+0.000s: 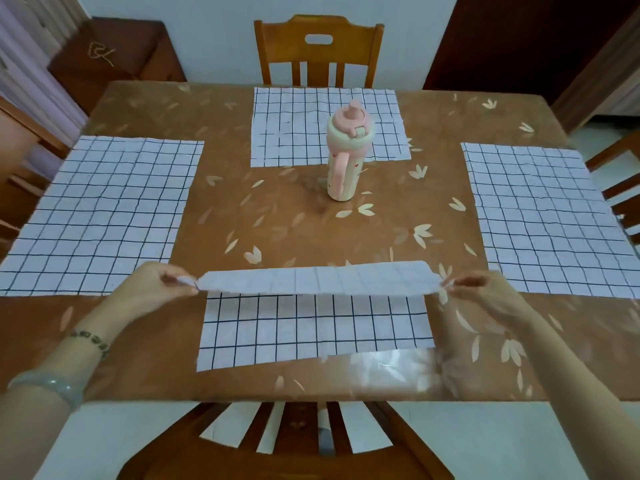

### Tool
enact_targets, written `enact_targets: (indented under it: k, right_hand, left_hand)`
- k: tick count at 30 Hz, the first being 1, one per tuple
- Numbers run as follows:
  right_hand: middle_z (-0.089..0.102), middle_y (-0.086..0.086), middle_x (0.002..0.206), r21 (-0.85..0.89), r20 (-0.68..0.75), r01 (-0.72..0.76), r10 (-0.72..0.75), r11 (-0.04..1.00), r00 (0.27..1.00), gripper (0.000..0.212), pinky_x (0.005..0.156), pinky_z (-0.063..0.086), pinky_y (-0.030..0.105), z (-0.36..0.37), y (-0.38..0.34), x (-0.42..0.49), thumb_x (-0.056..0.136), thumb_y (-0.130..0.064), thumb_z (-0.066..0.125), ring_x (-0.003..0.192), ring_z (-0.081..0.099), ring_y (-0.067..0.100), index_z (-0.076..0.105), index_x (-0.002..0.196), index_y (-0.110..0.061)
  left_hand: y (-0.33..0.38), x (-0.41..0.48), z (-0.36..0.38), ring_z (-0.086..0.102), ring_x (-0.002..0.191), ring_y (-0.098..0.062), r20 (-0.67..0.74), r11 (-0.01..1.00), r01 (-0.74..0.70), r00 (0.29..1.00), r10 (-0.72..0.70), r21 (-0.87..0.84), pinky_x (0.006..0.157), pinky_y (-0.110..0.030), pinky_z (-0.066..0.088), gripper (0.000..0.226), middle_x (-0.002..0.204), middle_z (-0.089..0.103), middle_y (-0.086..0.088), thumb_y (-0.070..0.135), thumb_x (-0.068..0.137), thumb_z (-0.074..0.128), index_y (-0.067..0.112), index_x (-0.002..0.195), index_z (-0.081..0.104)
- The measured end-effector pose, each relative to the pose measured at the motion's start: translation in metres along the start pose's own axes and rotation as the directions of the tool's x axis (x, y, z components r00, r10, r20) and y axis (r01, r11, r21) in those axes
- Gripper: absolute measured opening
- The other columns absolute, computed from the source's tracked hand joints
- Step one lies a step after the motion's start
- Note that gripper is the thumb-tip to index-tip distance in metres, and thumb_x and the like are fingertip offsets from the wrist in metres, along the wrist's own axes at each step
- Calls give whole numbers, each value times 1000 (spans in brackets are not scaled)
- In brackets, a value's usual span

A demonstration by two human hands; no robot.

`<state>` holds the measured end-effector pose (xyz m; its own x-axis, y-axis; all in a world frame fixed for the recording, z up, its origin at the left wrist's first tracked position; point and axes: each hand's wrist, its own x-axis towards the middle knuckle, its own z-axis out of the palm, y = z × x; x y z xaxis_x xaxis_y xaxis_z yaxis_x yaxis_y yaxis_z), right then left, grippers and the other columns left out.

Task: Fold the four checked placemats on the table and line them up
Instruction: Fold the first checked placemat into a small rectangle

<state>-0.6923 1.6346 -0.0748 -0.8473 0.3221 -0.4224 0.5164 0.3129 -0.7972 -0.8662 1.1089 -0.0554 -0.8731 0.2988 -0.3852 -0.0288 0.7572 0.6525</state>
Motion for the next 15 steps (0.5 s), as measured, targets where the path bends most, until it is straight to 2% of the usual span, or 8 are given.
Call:
enact_targets:
  k: [1,3,6,8,10,11,13,15]
  right_hand:
    - [73,1,83,-43,12,2,-1,999,1000,10,71,43,11,4,9,-6,77,0,73,75,64,0,75,78,-11]
    - [74,2,90,-113,15,-26,28,993,999,14,76,42,8,10,25,-14,76,0,74,90,65,12,76,79,-13]
    - [73,-4,90,-179,17,-70,74,981,997,17,78,43,7,21,42,-17,75,-1,75,94,66,17,76,76,-18]
    - [72,-5,91,-219,5,-87,91,972,996,22,83,45,18,28,46,-19,74,-3,76,93,65,19,75,72,-25]
    - [72,3,94,-248,-3,-92,94,965,996,24,86,46,26,33,47,-20,74,-1,76,91,65,20,75,72,-25]
    - [72,5,95,-274,0,-86,90,958,996,24,83,47,23,35,47,-20,75,1,74,88,64,18,74,73,-23]
    - [70,3,92,-346,10,-67,75,936,997,27,72,44,12,37,45,-21,78,6,66,78,60,9,73,79,-20]
    - [65,0,92,-443,-9,-31,30,896,1000,27,69,42,19,40,39,-20,82,1,61,75,57,12,71,88,-23]
  left_hand:
    - [-5,-6,6,69,86,-17,34,1000,-8,999,8,27,84,-25,49,19,80,75,10,9,72,82,28,72,78]
    - [-15,-18,19,68,88,-7,89,994,-20,996,11,107,91,-31,50,24,81,74,19,10,71,83,34,71,78]
    - [-29,-29,41,66,87,0,124,979,-26,992,1,200,91,-32,51,25,81,72,19,12,71,83,36,68,76]
    - [-37,-32,54,64,88,1,131,965,-41,991,7,260,90,-31,53,29,86,70,19,12,73,81,39,68,73]
    - [-41,-33,62,62,93,-1,163,948,-74,986,24,308,90,-29,52,32,93,67,19,12,76,79,42,70,69]
    - [-42,-34,63,60,98,-2,179,936,-90,983,30,340,92,-25,49,31,99,64,18,13,77,77,43,75,68]
    - [-41,-35,65,49,110,-1,226,887,-119,974,17,445,98,-22,41,29,113,58,17,20,79,76,39,98,66]
    - [-41,-34,66,39,117,0,271,855,-138,963,-3,499,104,-25,37,49,121,49,21,33,72,81,39,116,60]
